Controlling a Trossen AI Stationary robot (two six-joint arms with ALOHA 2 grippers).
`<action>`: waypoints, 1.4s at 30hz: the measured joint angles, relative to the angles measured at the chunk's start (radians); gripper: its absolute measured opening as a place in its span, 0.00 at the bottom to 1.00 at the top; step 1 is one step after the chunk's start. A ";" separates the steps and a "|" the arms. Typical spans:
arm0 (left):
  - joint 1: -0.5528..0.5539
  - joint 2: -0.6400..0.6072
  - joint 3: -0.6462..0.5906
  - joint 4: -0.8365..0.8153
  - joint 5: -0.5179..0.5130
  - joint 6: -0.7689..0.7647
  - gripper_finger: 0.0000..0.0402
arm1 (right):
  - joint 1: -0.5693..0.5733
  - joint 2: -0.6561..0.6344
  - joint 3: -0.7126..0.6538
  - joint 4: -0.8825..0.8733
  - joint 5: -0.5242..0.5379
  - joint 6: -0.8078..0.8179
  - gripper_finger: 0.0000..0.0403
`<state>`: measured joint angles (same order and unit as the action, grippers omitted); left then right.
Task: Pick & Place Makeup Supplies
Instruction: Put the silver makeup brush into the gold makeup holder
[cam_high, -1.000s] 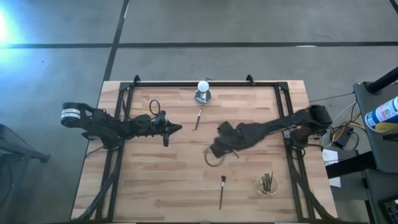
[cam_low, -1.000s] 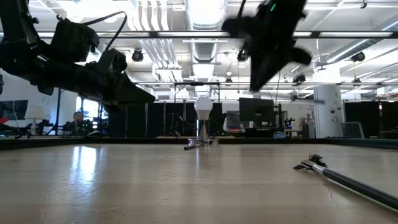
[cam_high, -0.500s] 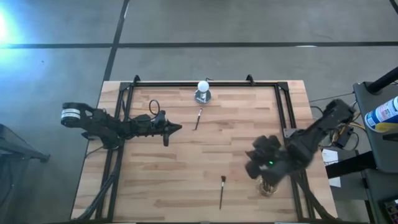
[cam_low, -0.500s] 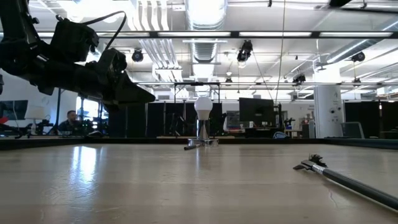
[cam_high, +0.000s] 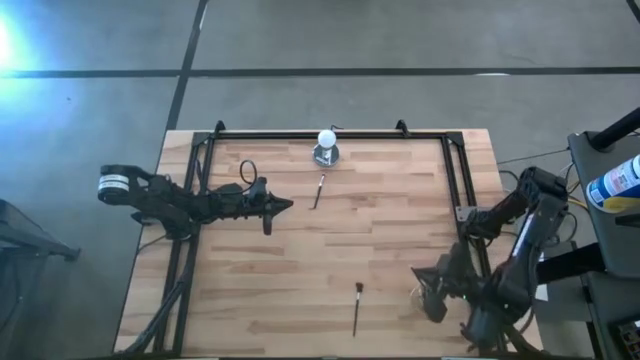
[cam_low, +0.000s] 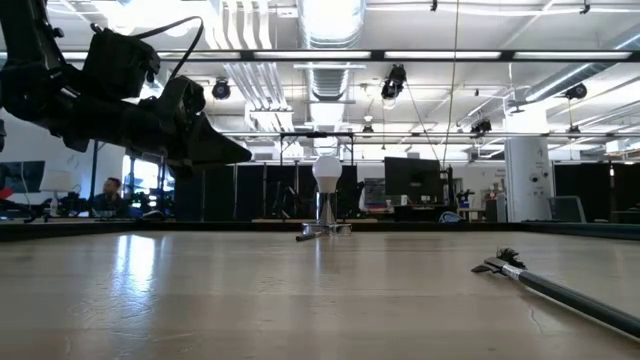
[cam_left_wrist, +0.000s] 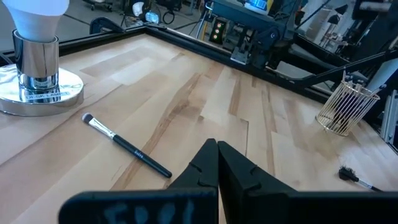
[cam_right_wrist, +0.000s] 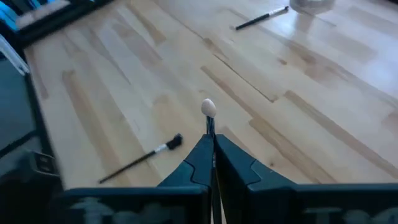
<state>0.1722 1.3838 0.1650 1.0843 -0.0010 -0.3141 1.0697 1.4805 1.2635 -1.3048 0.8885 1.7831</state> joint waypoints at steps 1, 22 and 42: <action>0.000 0.000 0.000 0.000 0.000 0.000 0.00 | 0.012 0.016 -0.013 0.000 0.002 0.021 0.02; -0.001 0.000 0.004 -0.027 0.000 -0.084 0.03 | 0.122 0.097 -0.084 0.021 -0.286 0.196 0.10; -0.069 0.195 0.400 -0.614 -0.285 -0.177 0.28 | -0.195 -0.125 -0.165 0.264 -0.126 -0.607 0.02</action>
<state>0.1034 1.5788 0.5646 0.4701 -0.2855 -0.4913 0.8746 1.3553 1.0984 -1.0407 0.7624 1.1756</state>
